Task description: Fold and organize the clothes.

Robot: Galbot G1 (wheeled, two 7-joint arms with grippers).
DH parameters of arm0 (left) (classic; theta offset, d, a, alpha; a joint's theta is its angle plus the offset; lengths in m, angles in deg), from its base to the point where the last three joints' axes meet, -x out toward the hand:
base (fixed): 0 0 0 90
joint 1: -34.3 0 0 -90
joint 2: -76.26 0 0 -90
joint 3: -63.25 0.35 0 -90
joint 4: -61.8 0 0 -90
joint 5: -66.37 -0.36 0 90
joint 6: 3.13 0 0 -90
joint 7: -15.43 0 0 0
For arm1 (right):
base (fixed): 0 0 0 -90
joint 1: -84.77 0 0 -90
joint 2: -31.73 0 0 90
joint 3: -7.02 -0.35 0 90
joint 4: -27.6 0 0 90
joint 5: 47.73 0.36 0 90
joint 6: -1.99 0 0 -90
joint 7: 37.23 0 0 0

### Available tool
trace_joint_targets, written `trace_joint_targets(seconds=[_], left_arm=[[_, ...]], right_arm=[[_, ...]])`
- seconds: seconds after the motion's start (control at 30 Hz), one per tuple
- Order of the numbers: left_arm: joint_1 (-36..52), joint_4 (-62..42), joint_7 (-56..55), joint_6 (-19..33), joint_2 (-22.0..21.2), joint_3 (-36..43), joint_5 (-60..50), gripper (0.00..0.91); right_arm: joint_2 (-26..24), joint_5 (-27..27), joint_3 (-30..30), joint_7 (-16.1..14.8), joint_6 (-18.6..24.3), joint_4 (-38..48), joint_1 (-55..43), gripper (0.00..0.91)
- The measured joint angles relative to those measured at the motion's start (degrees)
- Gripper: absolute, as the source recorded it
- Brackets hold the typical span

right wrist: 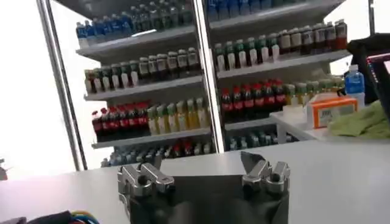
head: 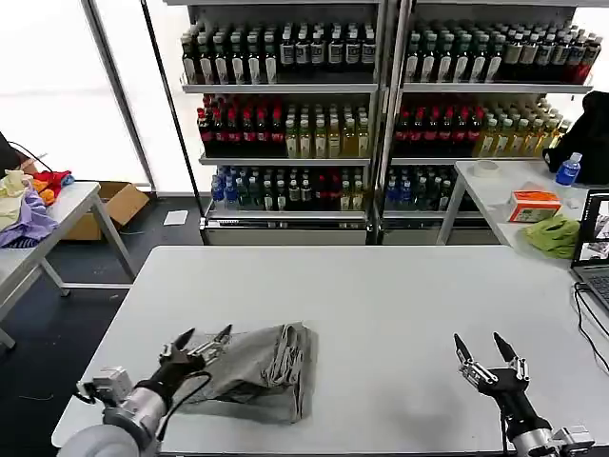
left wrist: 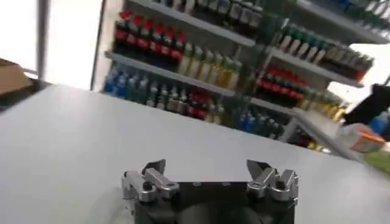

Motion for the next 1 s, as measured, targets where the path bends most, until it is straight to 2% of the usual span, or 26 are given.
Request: trace_joint_targets(seconds=[0.33, 0.9, 0.93, 1.0], left_arm=[[-2.07, -7.18, 3.65, 0.66, -0.24, -5.35, -5.35, 0.907], [-3.16, -11.73, 5.49, 3.35, -1.83, -2.45, -13.86, 0.907], [-3.16, -11.73, 5.47, 3.42, -1.87, -2.08, -14.2, 0.897], [-3.19, -11.76, 5.39, 3.55, -1.97, -1.25, -14.69, 0.786]], right_arm=[[-0.45, 0.09, -0.12, 0.07, -0.67, -0.69, -0.6, 0.907], [-1.99, 0.68, 1.49, 0.7, -2.14, -0.37, -1.82, 0.907], [-2.06, 0.8, 1.63, 0.79, -2.33, -0.39, -2.1, 0.907], [-2.05, 0.85, 1.9, 0.92, -2.68, -0.47, -2.41, 0.907]])
